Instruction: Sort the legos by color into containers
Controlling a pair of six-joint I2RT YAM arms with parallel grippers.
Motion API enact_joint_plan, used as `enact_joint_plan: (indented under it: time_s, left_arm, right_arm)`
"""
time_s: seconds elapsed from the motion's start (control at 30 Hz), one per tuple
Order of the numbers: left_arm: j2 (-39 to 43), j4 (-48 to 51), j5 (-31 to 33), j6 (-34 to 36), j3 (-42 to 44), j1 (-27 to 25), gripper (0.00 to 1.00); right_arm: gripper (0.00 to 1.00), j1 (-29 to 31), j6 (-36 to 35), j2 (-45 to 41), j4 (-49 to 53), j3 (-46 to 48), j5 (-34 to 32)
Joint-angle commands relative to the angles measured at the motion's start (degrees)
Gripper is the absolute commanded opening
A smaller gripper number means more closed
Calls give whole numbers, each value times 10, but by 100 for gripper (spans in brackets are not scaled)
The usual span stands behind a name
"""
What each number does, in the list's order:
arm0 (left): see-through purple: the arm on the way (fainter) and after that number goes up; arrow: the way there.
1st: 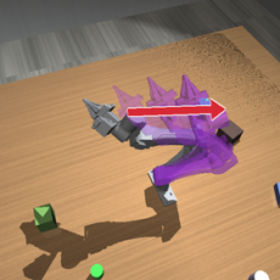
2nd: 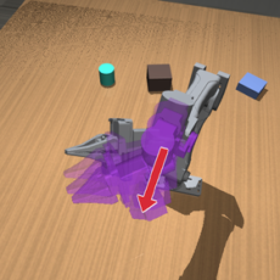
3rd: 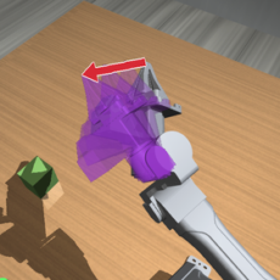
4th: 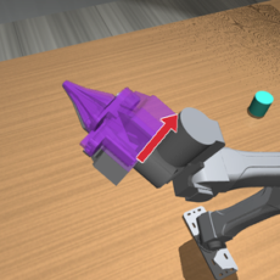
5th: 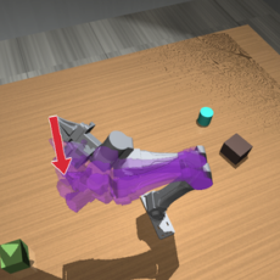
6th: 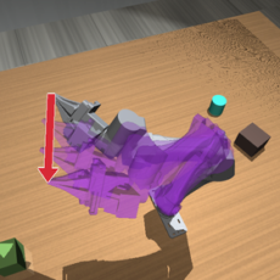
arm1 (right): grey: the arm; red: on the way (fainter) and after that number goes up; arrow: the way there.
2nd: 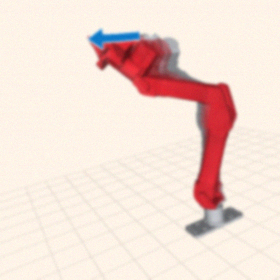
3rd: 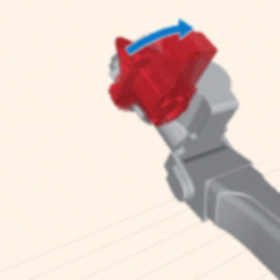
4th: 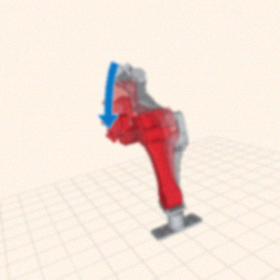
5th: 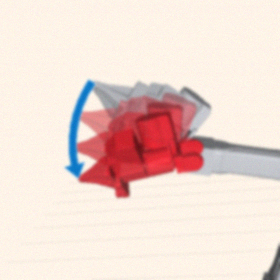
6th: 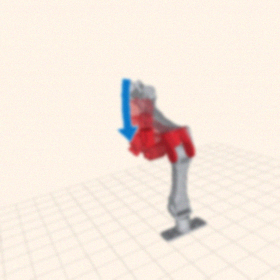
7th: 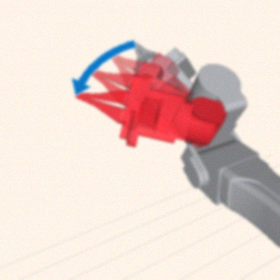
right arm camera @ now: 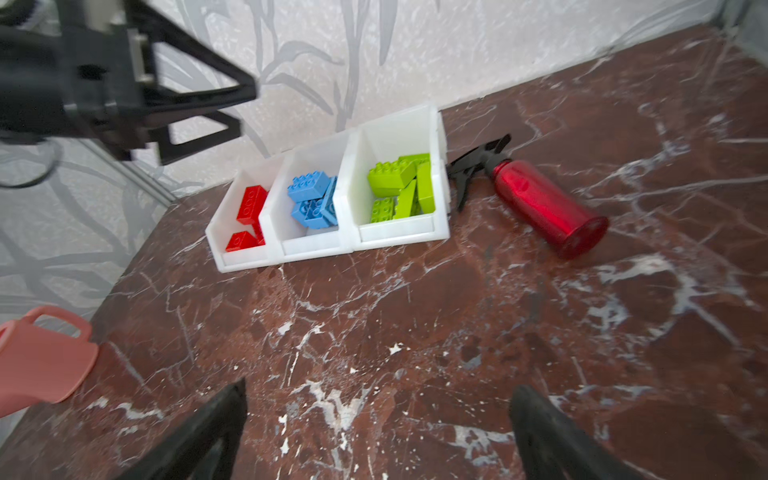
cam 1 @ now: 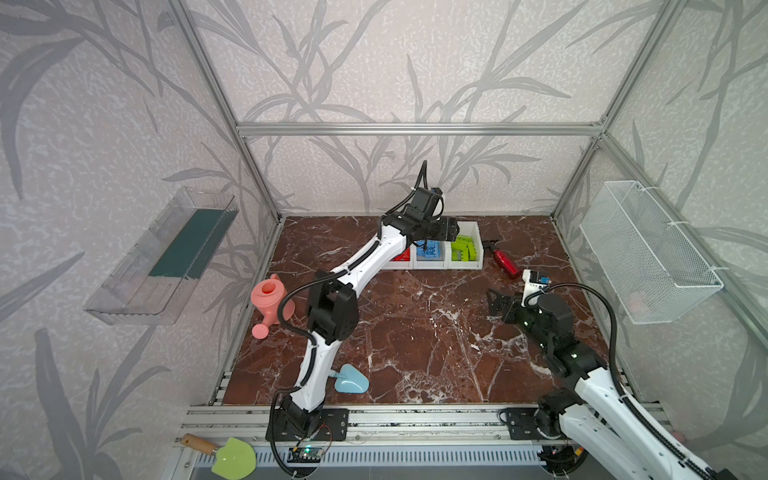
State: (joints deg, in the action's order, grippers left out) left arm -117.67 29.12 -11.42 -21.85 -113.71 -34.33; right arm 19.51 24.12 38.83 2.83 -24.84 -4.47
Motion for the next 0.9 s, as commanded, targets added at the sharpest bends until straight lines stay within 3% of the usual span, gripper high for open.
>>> enact_joint_plan:
  time_s: [0.0, 0.3, 0.43, 0.5, 0.6, 0.73, 0.87]
  left_arm:
    - [120, -32, 81, 12, 131, 12, 85]
    - [456, -63, 363, -32, 551, 94, 85]
    - [562, -117, 503, -3, 698, 125, 90]
    - [585, -136, 512, 34, 734, 149, 91]
    - [589, -167, 476, 77, 766, 200, 92]
    - [544, -234, 426, 101, 792, 263, 93]
    - [475, -337, 364, 98, 801, 307, 93]
  right_arm:
    - [99, 0, -87, -19, 43, -4, -61]
    - [99, -2, -157, -11, -80, 75, -137]
    - [99, -2, -189, 36, -117, 66, -145]
    - [99, -3, -210, 62, -134, 61, -154]
    - [99, -9, -232, 103, -175, 66, -156]
    - [99, -21, -265, 157, -303, 98, -152]
    - [99, -51, -247, 224, -410, 116, -160]
